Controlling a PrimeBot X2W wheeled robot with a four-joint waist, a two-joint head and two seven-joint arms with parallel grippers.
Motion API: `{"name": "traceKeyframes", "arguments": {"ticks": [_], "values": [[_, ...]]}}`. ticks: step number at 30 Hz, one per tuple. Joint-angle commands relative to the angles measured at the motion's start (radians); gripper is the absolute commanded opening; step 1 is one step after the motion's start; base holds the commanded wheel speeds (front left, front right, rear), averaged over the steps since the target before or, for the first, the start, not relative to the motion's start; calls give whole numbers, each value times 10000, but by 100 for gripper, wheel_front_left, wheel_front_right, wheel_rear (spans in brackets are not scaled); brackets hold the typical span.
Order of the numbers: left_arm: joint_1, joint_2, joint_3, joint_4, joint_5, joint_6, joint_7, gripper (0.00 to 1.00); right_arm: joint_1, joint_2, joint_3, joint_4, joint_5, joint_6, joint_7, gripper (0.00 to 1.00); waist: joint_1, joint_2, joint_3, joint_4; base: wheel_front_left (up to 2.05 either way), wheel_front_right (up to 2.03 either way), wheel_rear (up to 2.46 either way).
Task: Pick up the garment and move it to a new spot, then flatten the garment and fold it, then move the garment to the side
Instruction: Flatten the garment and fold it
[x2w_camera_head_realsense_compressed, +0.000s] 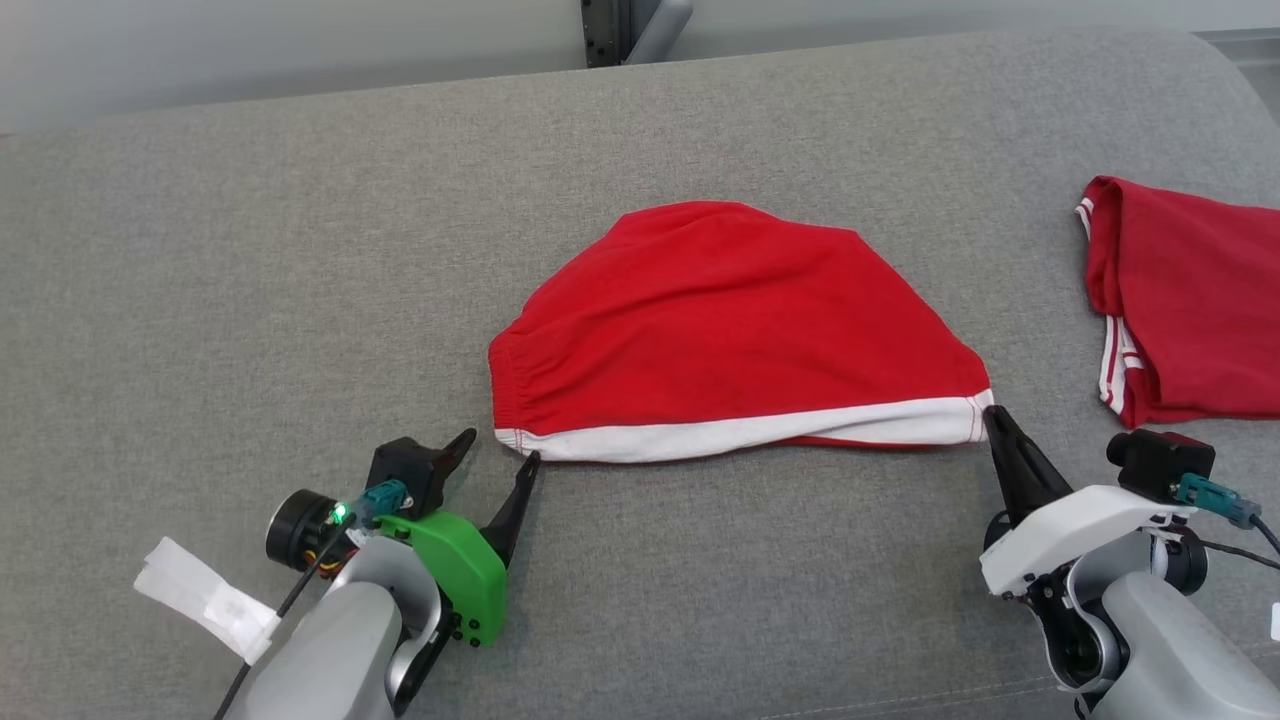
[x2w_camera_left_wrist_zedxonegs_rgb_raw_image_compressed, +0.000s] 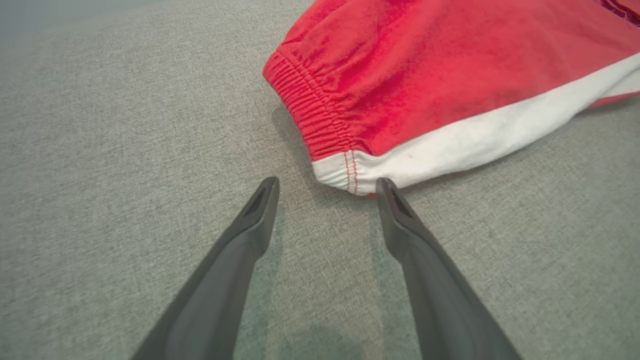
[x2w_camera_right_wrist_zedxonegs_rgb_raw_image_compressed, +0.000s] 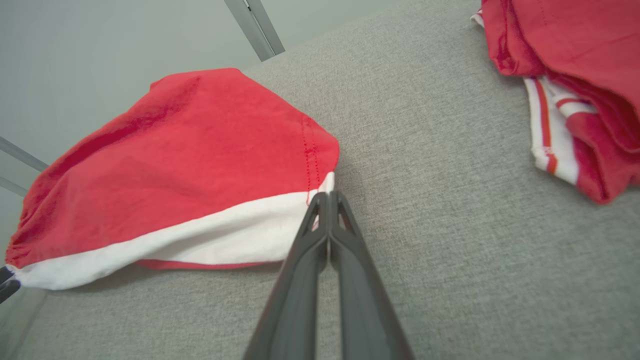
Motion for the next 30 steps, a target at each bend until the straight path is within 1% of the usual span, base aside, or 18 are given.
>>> {"name": "traceKeyframes", "arguments": {"ticks": [1, 2, 3, 4, 5, 6, 7, 8, 13, 15, 19, 25, 26, 27, 29, 30], "values": [[-209, 104, -81, 95, -90, -21, -88, 100, -76, -54, 9, -8, -84, -3, -8, 0, 0, 0, 40, -43, 0, 0, 0], [-309, 133, -235, 205, -177, -21, -105, 100, -75, -64, 26, -2, -98, -3, -8, 0, 0, 0, 54, -60, 0, 0, 0], [-399, 144, -401, 304, -270, -22, -184, 94, -84, -75, 34, 2, -101, -4, -8, 0, 0, 0, 66, -76, 0, 0, 0], [-482, 143, -519, 379, -395, -22, -251, 75, -92, -93, 32, -1, -97, -4, -8, 0, 0, 0, 72, -88, 0, 0, 0], [-547, 157, -628, 452, -475, -22, -318, 49, -95, -107, 28, -4, -95, -4, -8, 0, 0, 0, 72, -99, 0, 0, 0], [-601, 186, -775, 525, -539, -22, -373, 36, -93, -117, 31, -8, -95, -3, -8, 0, 0, 0, 66, -112, 0, 0, 0], [-648, 210, -925, 590, -654, -23, -421, 5, -91, -133, 29, -8, -102, -4, -8, 0, 0, 0, 53, -123, 0, 0, 0], [-693, 231, -1042, 633, -772, -23, -469, 0, -90, -153, 21, -7, -114, -4, -8, 0, 0, 0, 34, -129, 0, 0, 0], [-663, 315, -1778, 650, -1498, -24, -485, 0, -18, -202, -14, -74, -157, -4, -8, 0, 0, 0, -226, -147, 0, 0, 0], [-573, 354, -1989, 372, -2051, -22, -537, 0, 49, -249, -78, -187, -193, -4, -8, 0, 0, 0, -397, -135, 0, 0, 0], [-585, 751, -2282, -560, -3258, -22, -499, 0, 150, -347, -347, -680, -149, -4, -8, 0, 0, 0, -835, -116, 0, 0, 0], [-994, 1589, -2169, -2431, -4854, -23, -246, 0, -43, -789, -461, -1732, -11, -3, -8, 0, 0, 0, -1643, -151, 0, 0, 0], [-1074, 1705, -2093, -2731, -5043, -23, -178, 0, -114, -927, -400, -1881, 32, -3, -8, 0, 0, 0, -1785, -163, 0, 0, 0], [-1310, 1913, -1880, -3311, -5568, -23, 83, 0, -350, -1263, -237, -2165, 185, -4, -8, 0, 0, 0, -1965, -184, 0, 0, 0], [-1606, 2136, -1636, -3790, -6040, -23, 399, 0, -649, -1638, 26, -2407, 405, -4, -8, 0, 0, 0, -2108, -216, 0, 0, 0], [-1606, 2136, -1636, -3790, -6040, -23, 399, 0, -649, -1638, 26, -2407, 405, -4, -8, 0, 0, 0, -2108, -216, 0, 0, 0]]}}
